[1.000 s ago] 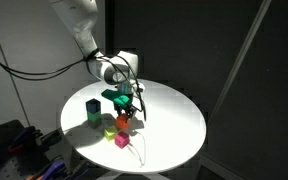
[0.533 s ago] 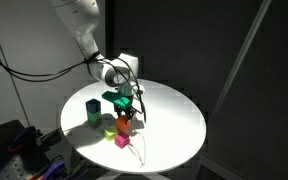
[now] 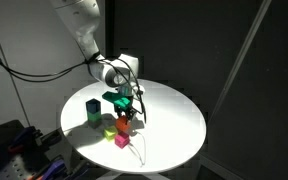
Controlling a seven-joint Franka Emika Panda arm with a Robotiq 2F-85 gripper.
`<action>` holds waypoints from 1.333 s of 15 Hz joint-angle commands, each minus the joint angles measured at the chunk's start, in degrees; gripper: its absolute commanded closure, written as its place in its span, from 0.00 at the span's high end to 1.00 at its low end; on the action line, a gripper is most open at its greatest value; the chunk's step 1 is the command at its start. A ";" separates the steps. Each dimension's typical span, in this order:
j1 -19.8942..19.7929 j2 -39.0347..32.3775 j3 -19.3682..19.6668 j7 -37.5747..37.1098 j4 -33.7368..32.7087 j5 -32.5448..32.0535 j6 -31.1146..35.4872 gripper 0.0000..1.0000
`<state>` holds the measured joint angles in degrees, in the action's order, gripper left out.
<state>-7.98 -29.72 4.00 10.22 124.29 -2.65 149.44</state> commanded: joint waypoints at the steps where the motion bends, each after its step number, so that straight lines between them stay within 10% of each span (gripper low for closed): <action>1: -0.33 -0.24 -0.31 -0.23 -1.35 0.15 -1.52 0.76; 6: -0.42 -0.14 -0.37 -0.12 -1.32 0.24 -1.69 0.99; 20: 0.21 3.31 -0.01 -0.26 1.17 -0.54 -3.06 1.00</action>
<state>-7.94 -29.34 4.00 10.22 124.24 -2.65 148.27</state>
